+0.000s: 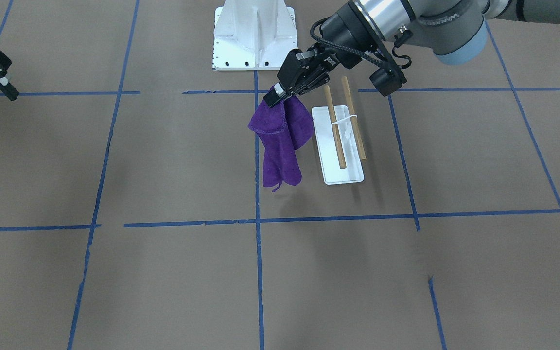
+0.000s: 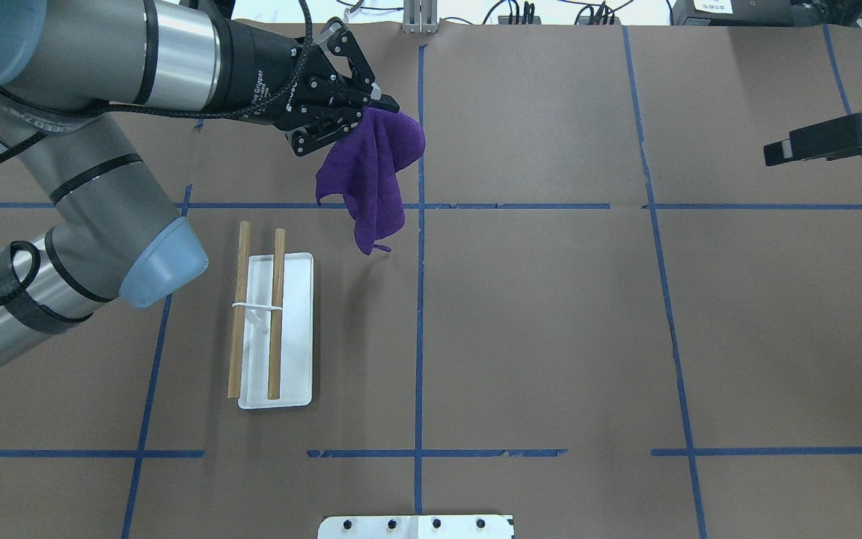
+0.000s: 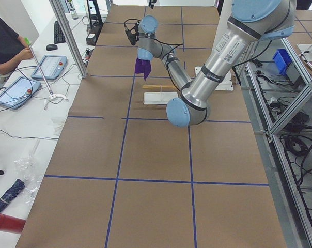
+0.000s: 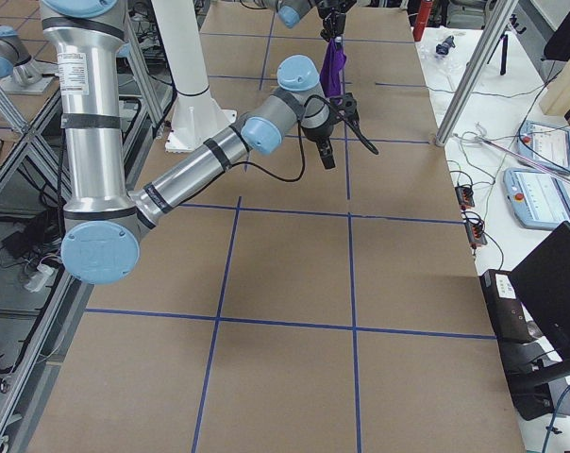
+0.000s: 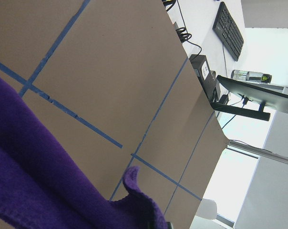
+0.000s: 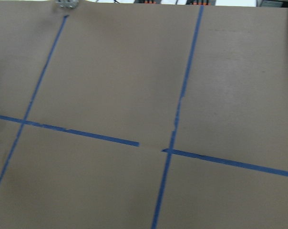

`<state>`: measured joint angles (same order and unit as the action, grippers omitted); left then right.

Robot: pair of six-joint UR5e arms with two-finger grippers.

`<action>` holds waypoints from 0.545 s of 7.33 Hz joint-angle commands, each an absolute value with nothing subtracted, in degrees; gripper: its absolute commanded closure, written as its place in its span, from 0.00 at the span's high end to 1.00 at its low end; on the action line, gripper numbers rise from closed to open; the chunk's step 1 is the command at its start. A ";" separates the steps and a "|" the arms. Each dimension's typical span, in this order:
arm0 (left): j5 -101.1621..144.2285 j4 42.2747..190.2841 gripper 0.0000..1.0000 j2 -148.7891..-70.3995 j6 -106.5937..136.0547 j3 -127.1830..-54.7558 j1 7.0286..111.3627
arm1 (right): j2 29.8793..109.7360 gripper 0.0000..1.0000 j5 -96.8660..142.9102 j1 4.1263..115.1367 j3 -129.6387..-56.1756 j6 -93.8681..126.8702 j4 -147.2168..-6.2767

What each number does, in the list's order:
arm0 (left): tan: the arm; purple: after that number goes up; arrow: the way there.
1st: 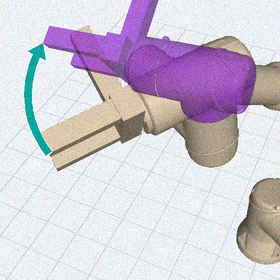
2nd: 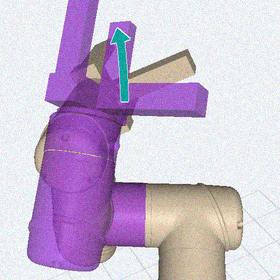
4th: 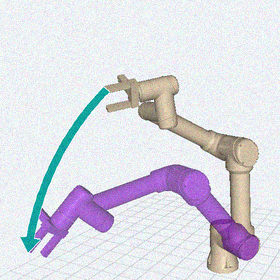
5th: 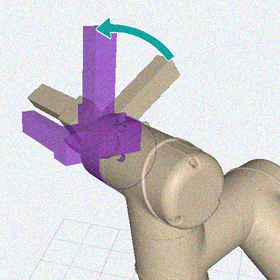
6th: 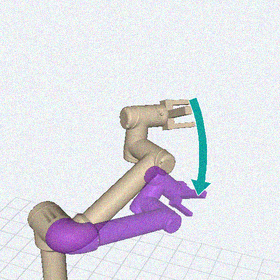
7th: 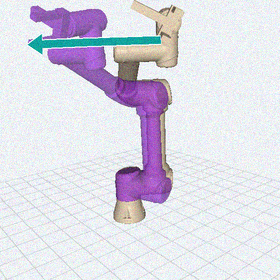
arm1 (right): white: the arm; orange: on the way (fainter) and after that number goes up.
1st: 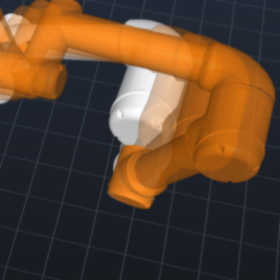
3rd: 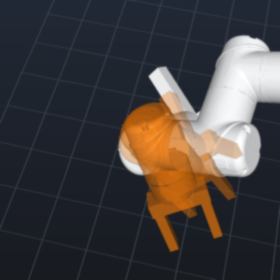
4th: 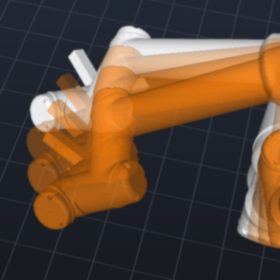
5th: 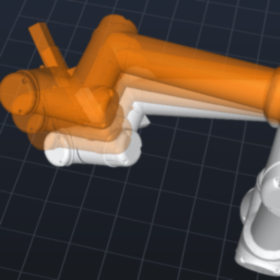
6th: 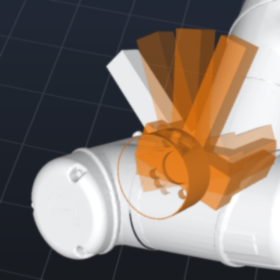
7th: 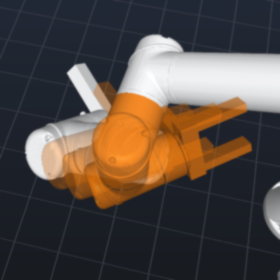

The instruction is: Hang towel on rack

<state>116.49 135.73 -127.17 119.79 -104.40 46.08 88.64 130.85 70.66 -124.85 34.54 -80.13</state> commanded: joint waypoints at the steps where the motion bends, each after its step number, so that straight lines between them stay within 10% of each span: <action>1: 109.98 125.65 0.00 -126.83 110.88 -110.80 44.48 | 89.12 1.00 130.52 75.83 -123.14 21.95 -91.52; 4: 94.21 107.39 0.00 -126.74 105.73 -120.99 35.03 | 90.34 1.00 124.81 79.27 -122.43 9.44 -107.37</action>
